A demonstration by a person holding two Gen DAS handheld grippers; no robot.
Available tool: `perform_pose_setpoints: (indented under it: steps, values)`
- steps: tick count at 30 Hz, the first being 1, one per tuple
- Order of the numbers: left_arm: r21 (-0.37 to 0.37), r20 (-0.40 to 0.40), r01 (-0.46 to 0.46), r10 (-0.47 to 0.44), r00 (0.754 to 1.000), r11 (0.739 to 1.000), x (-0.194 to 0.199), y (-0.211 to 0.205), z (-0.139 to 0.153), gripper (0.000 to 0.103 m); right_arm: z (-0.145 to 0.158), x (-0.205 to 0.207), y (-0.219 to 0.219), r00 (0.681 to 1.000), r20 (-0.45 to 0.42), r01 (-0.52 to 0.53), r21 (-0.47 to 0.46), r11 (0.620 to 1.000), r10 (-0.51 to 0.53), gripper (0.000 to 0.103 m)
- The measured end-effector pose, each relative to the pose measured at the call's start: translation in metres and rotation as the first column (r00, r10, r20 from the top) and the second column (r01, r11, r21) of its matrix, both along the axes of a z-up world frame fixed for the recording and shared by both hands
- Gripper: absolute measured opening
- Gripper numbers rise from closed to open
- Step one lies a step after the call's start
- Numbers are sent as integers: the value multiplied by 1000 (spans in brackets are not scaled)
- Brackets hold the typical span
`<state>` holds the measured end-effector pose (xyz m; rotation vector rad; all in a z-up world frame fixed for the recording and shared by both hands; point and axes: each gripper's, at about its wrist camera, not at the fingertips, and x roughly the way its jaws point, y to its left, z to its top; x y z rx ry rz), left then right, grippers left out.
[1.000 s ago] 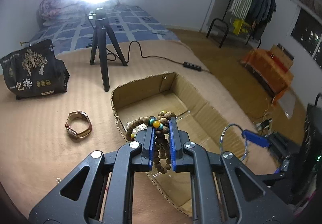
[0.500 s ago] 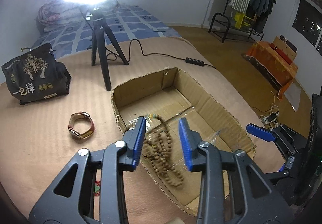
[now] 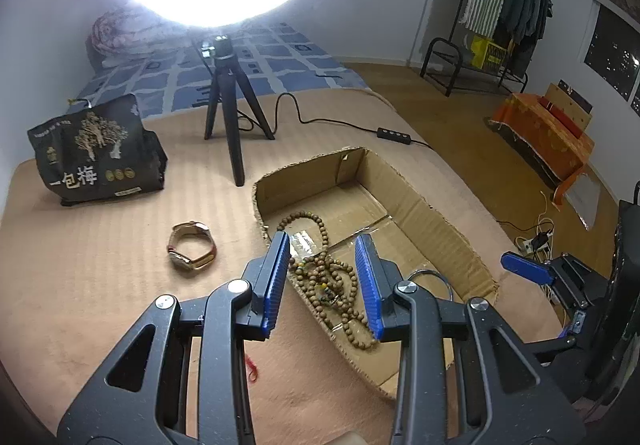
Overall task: Organize jewelry
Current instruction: 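Open the right tool dropping the bangle into the box while the left tool releases the beads there, then withdraw both tools from the box toward the remaining jewelry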
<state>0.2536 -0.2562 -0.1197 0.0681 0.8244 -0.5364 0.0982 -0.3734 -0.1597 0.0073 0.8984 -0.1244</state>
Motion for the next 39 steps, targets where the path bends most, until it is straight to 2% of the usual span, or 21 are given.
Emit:
perform_pose_setpoints:
  steps: [5, 9, 11, 13, 19, 25, 28, 33, 39]
  values:
    - [-19, 14, -13, 13, 1000, 1000, -10, 19, 15, 34, 14, -9, 6, 1000, 21, -5, -12, 1000, 5, 79]
    - [-18, 59, -28, 29, 998, 999, -23, 42, 31, 34, 28, -18, 14, 999, 44, -10, -17, 1000, 11, 79]
    - [-5, 101, -41, 42, 994, 999, -30, 59, 40, 38, 35, -23, 18, 998, 58, -15, -17, 1000, 16, 79]
    - [1, 132, -56, 55, 990, 998, -37, 78, 46, 50, 44, -30, 24, 997, 75, -24, -17, 1000, 25, 80]
    - [15, 155, -119, 115, 981, 993, -55, 145, 55, 51, 61, -40, 44, 992, 103, -69, -12, 998, 70, 80]
    - [24, 134, -173, 168, 977, 985, -73, 199, 43, 51, 65, -41, 66, 987, 110, -117, -4, 993, 116, 80]
    - [27, 99, -187, 184, 978, 982, -81, 221, 31, 51, 63, -37, 78, 984, 106, -143, 4, 990, 142, 80]
    - [30, 63, -197, 195, 979, 980, -92, 241, 13, 51, 56, -29, 102, 978, 89, -188, 13, 982, 186, 80]
    - [12, -16, -170, 170, 985, 985, -107, 249, -16, 51, 39, -16, 134, 967, 62, -250, 25, 968, 248, 80]
